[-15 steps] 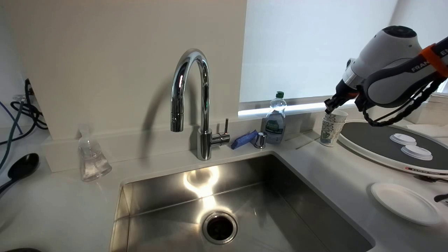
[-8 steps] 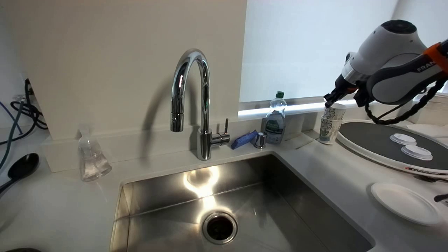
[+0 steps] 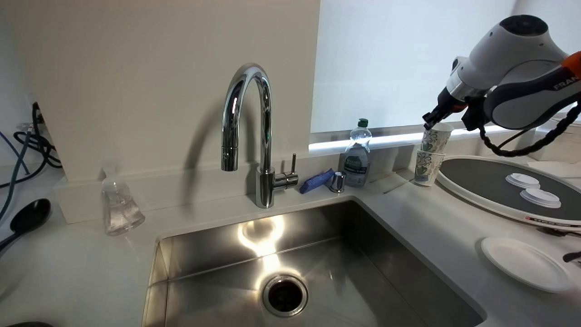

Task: Unstack the cups

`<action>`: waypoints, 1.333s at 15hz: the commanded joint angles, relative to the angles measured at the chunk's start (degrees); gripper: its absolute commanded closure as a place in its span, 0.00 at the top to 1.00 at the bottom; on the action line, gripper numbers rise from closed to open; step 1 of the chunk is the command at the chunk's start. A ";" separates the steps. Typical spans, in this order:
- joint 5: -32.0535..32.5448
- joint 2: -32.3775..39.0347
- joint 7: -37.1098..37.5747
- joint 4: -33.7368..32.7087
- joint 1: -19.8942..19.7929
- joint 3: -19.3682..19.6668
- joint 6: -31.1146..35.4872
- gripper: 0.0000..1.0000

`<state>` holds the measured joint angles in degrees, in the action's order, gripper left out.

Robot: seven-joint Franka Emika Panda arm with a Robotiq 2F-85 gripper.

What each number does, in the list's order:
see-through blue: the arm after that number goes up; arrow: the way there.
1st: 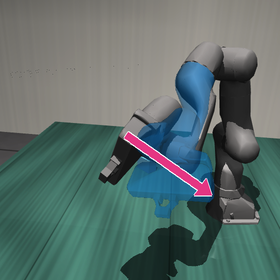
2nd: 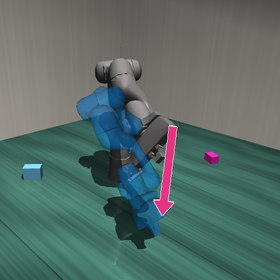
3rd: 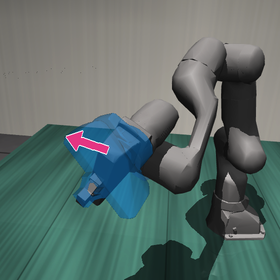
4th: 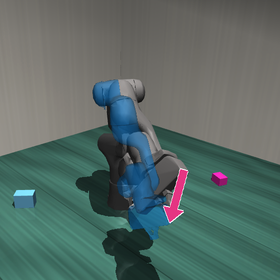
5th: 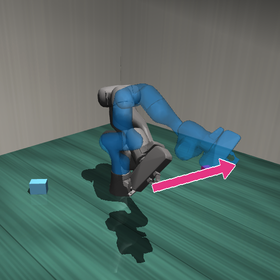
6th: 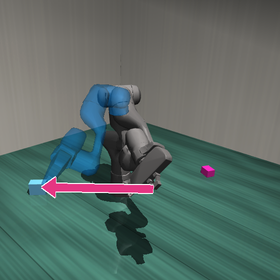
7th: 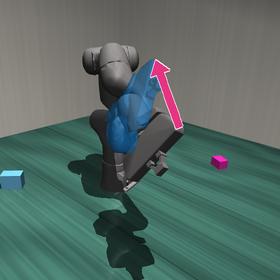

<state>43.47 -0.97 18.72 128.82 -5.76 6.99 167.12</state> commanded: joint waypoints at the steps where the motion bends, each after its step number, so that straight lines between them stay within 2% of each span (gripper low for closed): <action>1: 3.54 -1.33 2.92 0.01 -0.22 0.01 -1.64 0.01; 15: 3.19 -6.75 1.50 0.96 0.02 -1.09 -4.32 0.01; 20: 0.15 -11.40 -0.84 3.41 0.36 -0.60 -8.23 0.01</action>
<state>45.22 -8.23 19.13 129.29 -5.72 6.32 162.39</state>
